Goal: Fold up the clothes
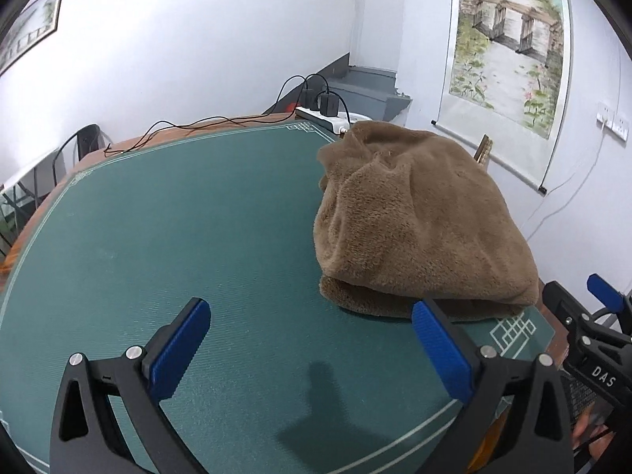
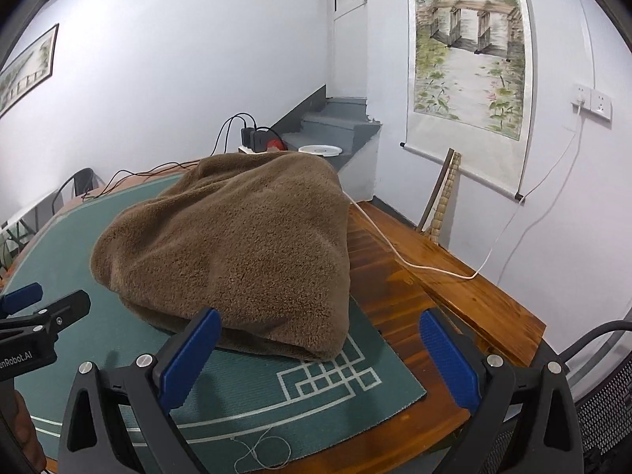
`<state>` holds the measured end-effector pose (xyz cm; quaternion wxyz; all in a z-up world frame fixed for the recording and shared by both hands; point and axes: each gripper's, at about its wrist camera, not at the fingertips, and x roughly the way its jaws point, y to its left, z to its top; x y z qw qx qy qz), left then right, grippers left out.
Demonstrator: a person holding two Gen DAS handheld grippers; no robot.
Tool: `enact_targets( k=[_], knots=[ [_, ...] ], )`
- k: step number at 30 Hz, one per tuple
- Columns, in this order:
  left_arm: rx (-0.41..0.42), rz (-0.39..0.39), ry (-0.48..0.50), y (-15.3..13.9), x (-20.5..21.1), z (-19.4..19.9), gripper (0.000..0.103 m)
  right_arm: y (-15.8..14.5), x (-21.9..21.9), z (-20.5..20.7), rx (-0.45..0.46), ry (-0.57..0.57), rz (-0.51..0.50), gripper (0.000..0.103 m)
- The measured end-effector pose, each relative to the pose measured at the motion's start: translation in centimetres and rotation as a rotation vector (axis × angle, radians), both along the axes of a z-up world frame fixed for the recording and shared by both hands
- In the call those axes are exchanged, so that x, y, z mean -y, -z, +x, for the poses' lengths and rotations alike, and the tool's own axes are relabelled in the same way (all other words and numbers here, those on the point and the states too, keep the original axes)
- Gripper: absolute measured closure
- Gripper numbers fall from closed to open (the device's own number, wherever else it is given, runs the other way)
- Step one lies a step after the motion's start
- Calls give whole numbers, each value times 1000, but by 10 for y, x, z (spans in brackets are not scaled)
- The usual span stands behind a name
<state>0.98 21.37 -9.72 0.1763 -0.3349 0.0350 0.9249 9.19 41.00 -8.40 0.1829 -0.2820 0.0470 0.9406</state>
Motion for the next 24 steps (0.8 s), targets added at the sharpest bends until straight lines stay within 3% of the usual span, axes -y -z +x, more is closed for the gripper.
enact_targets(
  k=[7,17,24],
  knots=[
    [33,36,93,-17,-17,5,0,-6,-1,-3,17,-33,-1,1],
    [-68,-82,53,-70,-49,3,0,-74,-23,-7,-17,-56,86,1],
    [-29,-124,79,-63,-63,13,0,-56,-27,-13,72,-120,16,1]
  ],
)
